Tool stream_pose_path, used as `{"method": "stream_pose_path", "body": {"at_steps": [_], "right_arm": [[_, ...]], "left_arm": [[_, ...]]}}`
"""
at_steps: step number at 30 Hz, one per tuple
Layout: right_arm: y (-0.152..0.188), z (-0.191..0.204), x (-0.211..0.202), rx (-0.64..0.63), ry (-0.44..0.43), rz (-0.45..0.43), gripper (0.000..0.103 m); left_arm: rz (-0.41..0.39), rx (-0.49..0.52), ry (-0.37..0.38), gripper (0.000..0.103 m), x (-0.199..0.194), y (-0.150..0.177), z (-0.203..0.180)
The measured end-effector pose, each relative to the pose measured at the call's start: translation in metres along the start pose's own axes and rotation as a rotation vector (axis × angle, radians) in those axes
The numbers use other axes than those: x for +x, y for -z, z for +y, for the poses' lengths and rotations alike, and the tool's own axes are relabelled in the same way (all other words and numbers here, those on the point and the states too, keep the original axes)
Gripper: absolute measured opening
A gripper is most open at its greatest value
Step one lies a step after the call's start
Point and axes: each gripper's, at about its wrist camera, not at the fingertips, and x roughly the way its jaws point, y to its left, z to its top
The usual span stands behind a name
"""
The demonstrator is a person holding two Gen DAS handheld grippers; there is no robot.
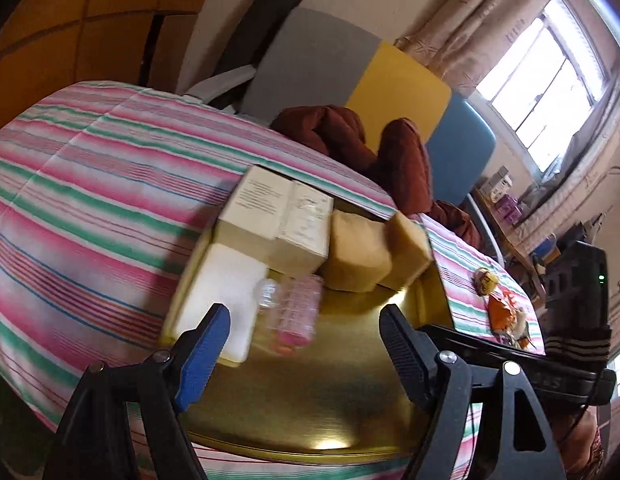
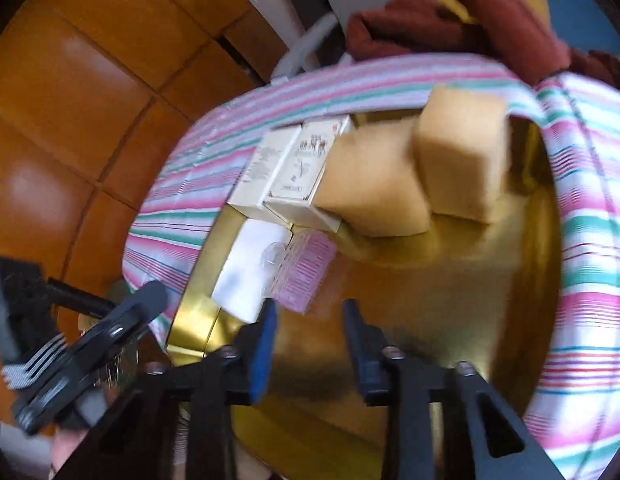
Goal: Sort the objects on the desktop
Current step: 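Open both grippers and withdraw from the tray, then move the left gripper to the pile and grasp the orange snack bag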
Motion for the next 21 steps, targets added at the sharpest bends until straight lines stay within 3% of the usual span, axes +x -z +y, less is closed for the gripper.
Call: {"method": "stream_pose_path", "body": {"at_steps": [1, 6, 14, 21], "right_arm": [[0.004, -0.005, -0.014, -0.015, 0.01, -0.022, 0.059], [0.021, -0.031, -0.059, -0.046, 0.114, -0.073, 0.06], [0.052, -0.121, -0.122, 0.08, 0.251, -0.087, 0.06], [0.069, -0.218, -0.176, 0.255, 0.443, -0.075, 0.06]], "left_arm": [[0.005, 0.017, 0.011, 0.078, 0.002, 0.001, -0.008], [0.031, 0.099, 0.075, 0.079, 0.014, 0.011, -0.054], [0.109, 0.234, 0.139, 0.079, 0.039, 0.037, -0.128], [0.153, 0.333, 0.185, 0.079, 0.054, 0.054, -0.182]]}}
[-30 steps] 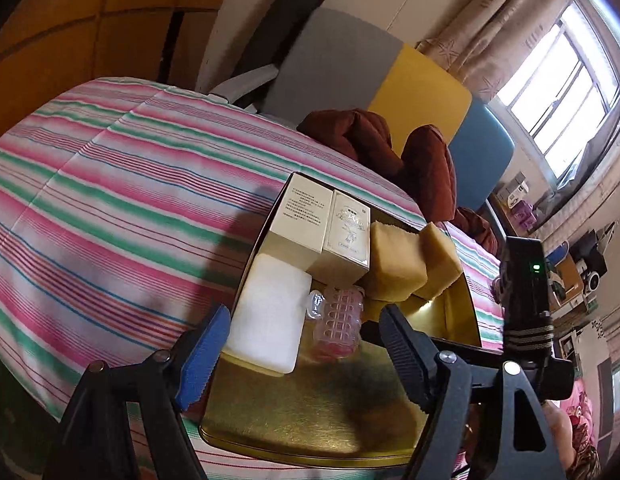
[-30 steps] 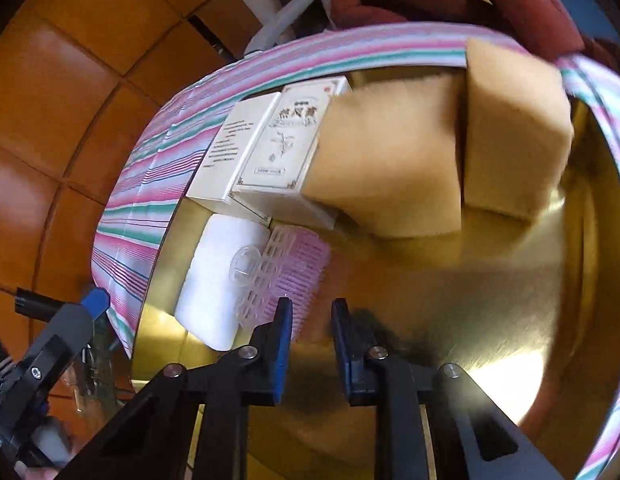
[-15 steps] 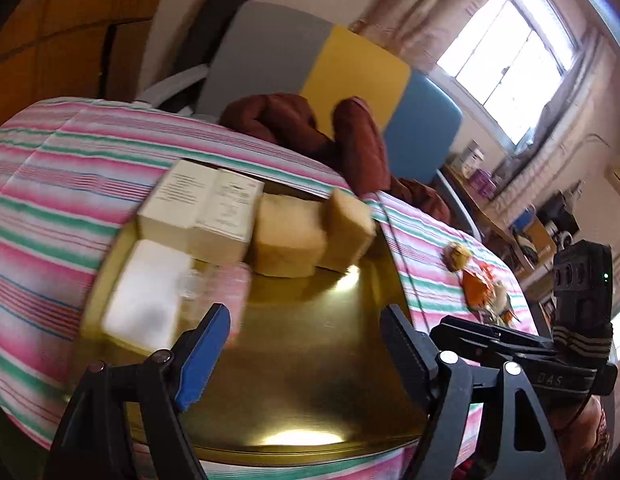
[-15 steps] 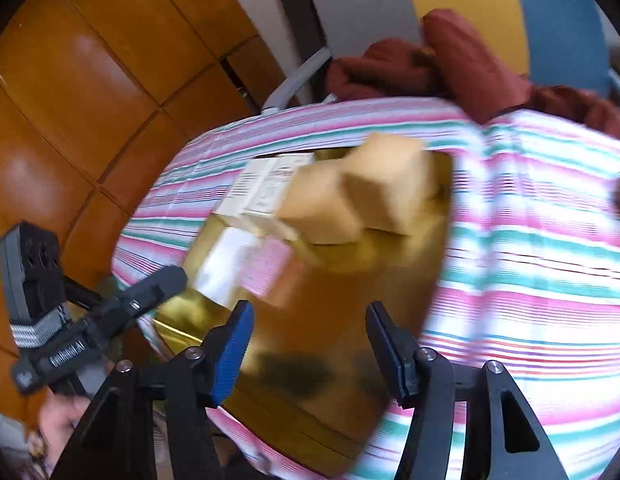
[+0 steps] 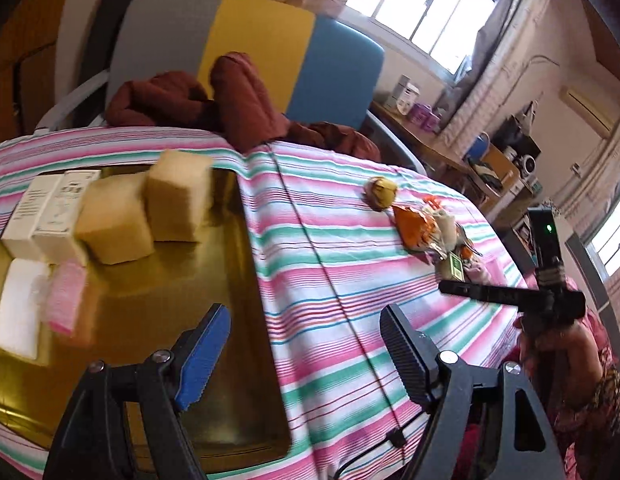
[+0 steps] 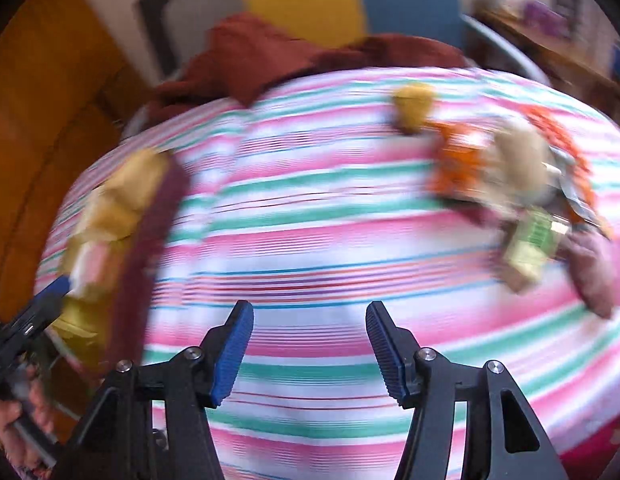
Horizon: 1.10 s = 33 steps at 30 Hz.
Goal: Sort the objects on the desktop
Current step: 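Move the left gripper to the pile and grasp the orange snack bag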
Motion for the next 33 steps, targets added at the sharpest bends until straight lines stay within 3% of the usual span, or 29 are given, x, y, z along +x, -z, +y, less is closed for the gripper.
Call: {"method": "stream_pose_path", "body": {"at_steps": [6, 10, 12, 17, 23, 27, 33], "right_arm": [[-0.017, -0.093, -0.01, 0.141, 0.164, -0.066, 0.06], [-0.011, -0.148, -0.015, 0.355, 0.138, -0.119, 0.064], [-0.006, -0.165, -0.015, 0.442, 0.117, -0.106, 0.066], [-0.003, -0.172, -0.02, 0.486, 0.109, -0.124, 0.069], [-0.002, -0.175, -0.019, 0.505, 0.11, -0.119, 0.07], [0.002, -0.182, -0.021, 0.551, 0.099, -0.123, 0.071], [0.002, -0.188, -0.023, 0.588, 0.087, -0.138, 0.071]], "left_arm": [[0.055, 0.046, 0.021, 0.079, 0.026, -0.003, -0.031], [0.098, 0.081, 0.053, 0.079, 0.053, -0.012, -0.057], [0.122, 0.103, 0.072, 0.079, 0.073, -0.018, -0.074], [0.175, 0.131, 0.105, 0.079, 0.128, -0.035, -0.117], [0.185, 0.168, 0.146, 0.083, 0.183, -0.059, -0.162], [0.219, 0.188, 0.134, 0.083, 0.216, -0.076, -0.187], [0.249, 0.31, 0.067, 0.083, 0.248, -0.085, -0.217]]}}
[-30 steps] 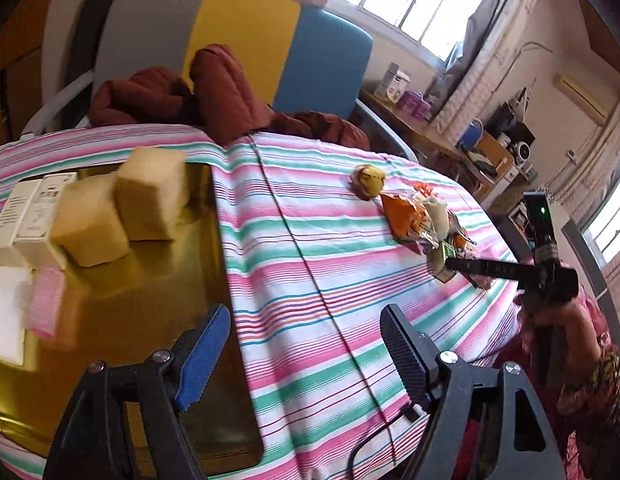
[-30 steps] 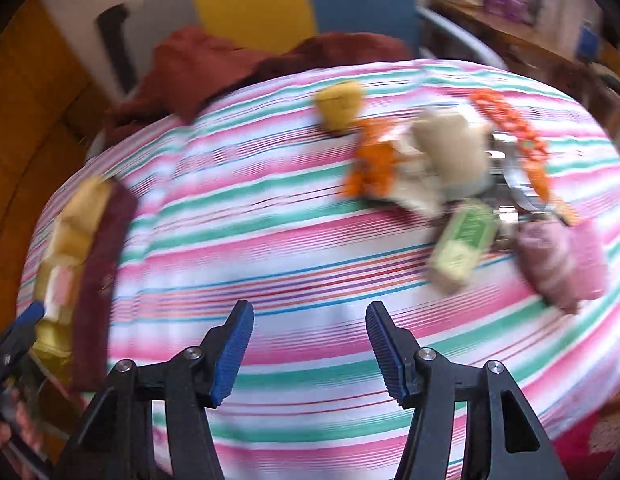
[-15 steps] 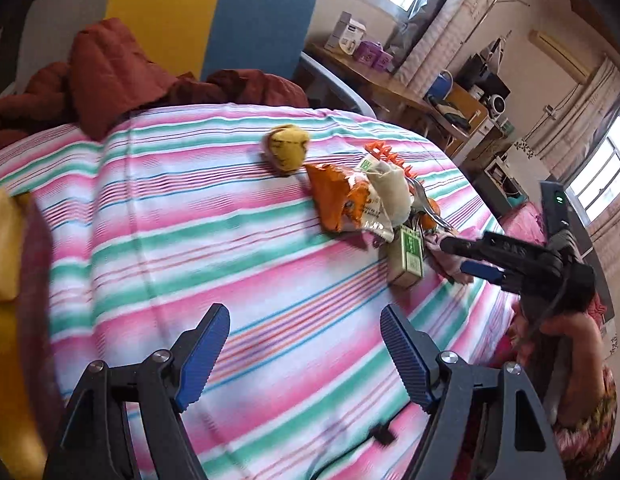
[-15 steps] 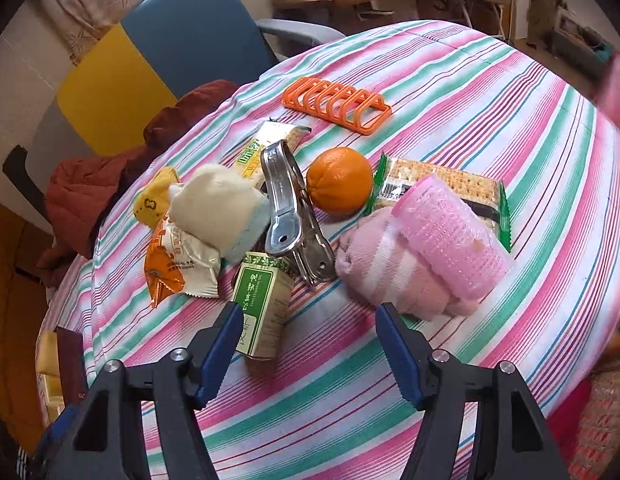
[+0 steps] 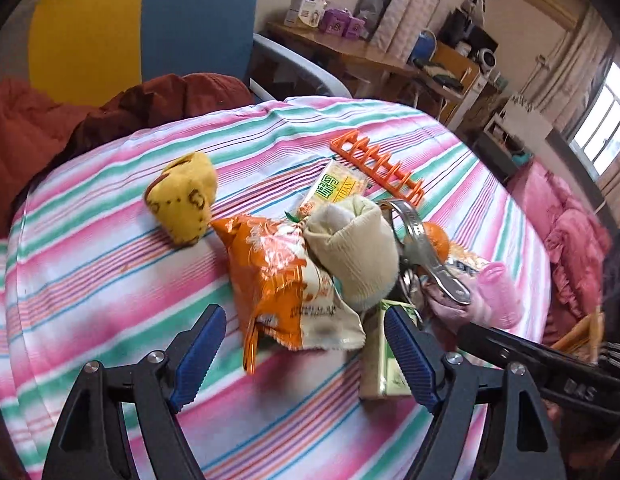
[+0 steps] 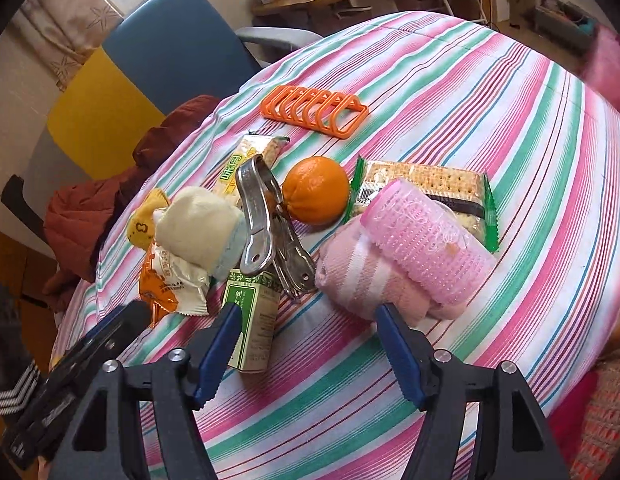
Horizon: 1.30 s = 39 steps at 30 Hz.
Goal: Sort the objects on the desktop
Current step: 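Move the left gripper to the pile and grasp the orange snack bag, then grasp the beige knit sock with the right gripper while the left holds the bag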
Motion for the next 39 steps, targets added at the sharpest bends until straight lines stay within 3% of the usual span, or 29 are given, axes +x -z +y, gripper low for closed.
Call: {"method": "stream_pose_path", "body": {"at_steps": [4, 8, 9, 11, 15, 23, 29, 32, 36, 39], "right_arm": [[0.0, 0.0, 0.001, 0.001, 0.004, -0.001, 0.071], [0.0, 0.0, 0.002, 0.0, 0.008, 0.005, 0.072], [0.0, 0.0, 0.002, -0.002, 0.009, 0.005, 0.072], [0.0, 0.001, 0.003, -0.006, 0.011, 0.007, 0.072], [-0.001, 0.001, 0.004, -0.008, 0.014, 0.009, 0.072], [-0.001, 0.01, -0.005, -0.052, -0.001, -0.043, 0.072], [0.007, 0.056, -0.034, -0.277, -0.012, -0.221, 0.072], [0.009, 0.089, -0.025, -0.417, -0.017, -0.209, 0.072], [0.001, 0.124, 0.005, -0.612, 0.087, -0.179, 0.07], [-0.006, 0.135, 0.033, -0.703, 0.115, -0.131, 0.072]], "left_arm": [[0.028, 0.026, -0.039, 0.083, 0.017, -0.004, -0.003], [0.034, -0.021, -0.054, 0.079, 0.029, -0.004, 0.007], [0.039, -0.032, -0.038, 0.071, 0.032, -0.003, 0.012], [0.034, -0.05, -0.017, 0.065, 0.032, 0.001, 0.019], [0.02, -0.073, 0.01, 0.059, 0.024, 0.011, 0.034], [-0.052, -0.059, -0.023, 0.058, -0.011, 0.062, 0.062], [-0.094, -0.097, -0.033, 0.056, -0.046, 0.105, 0.082], [-0.106, -0.124, -0.026, 0.056, -0.059, 0.121, 0.094], [-0.126, -0.13, -0.022, 0.056, -0.066, 0.134, 0.101], [-0.135, -0.107, -0.026, 0.056, -0.066, 0.137, 0.099]]}}
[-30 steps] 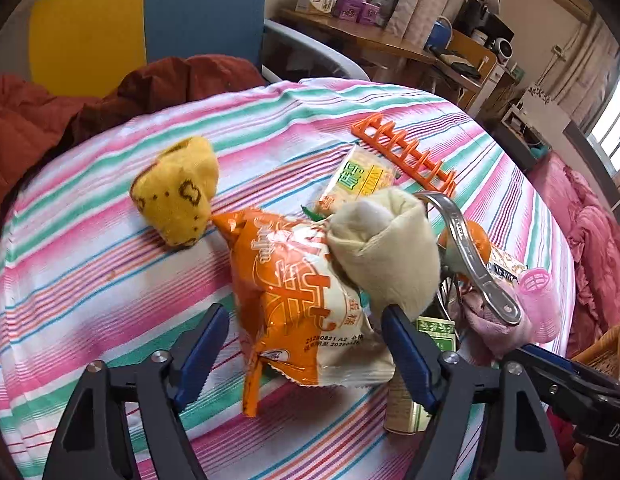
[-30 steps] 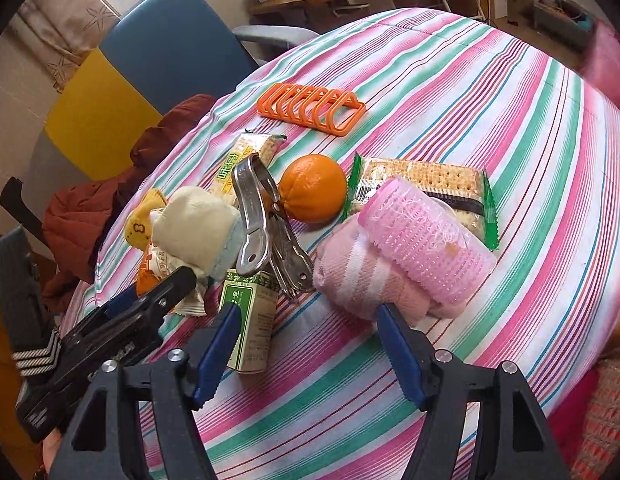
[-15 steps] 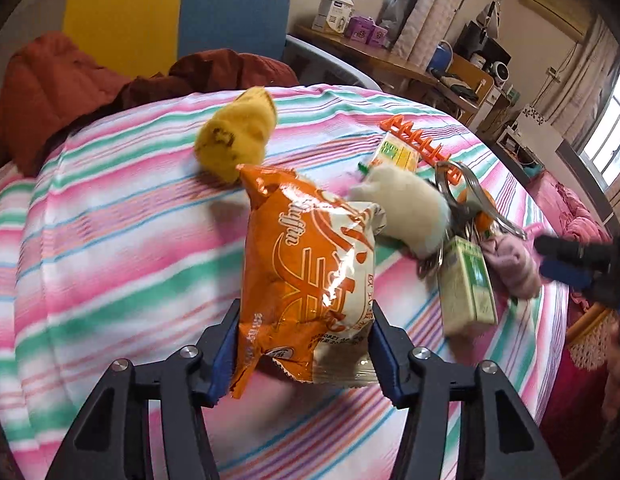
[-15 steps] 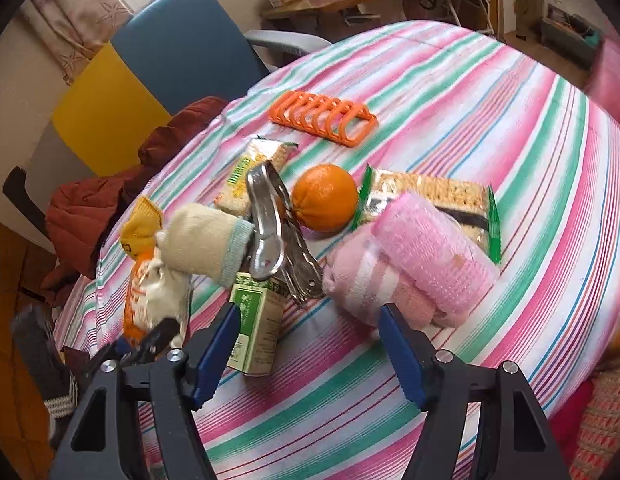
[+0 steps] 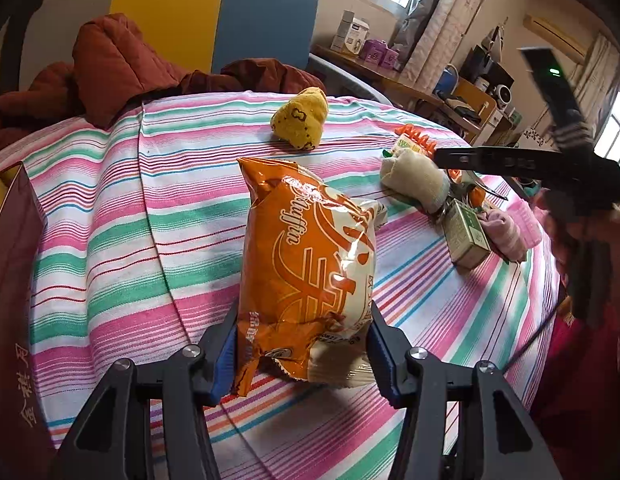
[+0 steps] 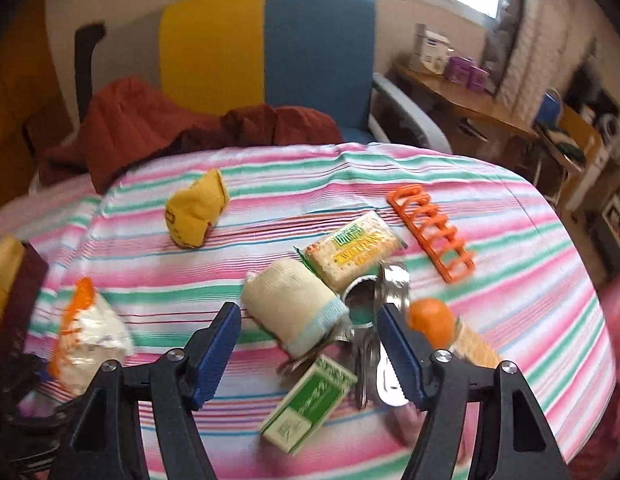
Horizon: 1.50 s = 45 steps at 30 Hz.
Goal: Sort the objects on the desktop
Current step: 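Grasp the beige knit sock with the right gripper while the left holds the bag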
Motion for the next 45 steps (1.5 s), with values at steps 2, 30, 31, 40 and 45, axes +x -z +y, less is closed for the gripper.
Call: {"method": "stream_pose_path", "body": {"at_steps": [2, 30, 31, 40, 45], "right_arm": [[-0.002, 0.005, 0.015, -0.039, -0.013, 0.028, 0.072], [0.019, 0.039, 0.014, 0.013, -0.08, 0.125, 0.056], [0.016, 0.038, 0.01, 0.018, -0.069, 0.095, 0.064], [0.001, 0.017, 0.041, 0.037, -0.016, 0.12, 0.058], [0.01, 0.019, 0.051, 0.043, -0.065, 0.189, 0.06]], "left_arm": [[-0.011, -0.009, 0.009, 0.056, 0.001, 0.001, 0.001], [-0.012, 0.052, -0.113, 0.079, -0.001, -0.035, -0.015], [-0.004, 0.062, -0.11, 0.079, 0.001, -0.037, -0.016], [0.044, 0.07, -0.043, 0.063, 0.029, -0.036, -0.012], [-0.002, 0.021, -0.001, 0.061, 0.028, -0.029, -0.003]]}}
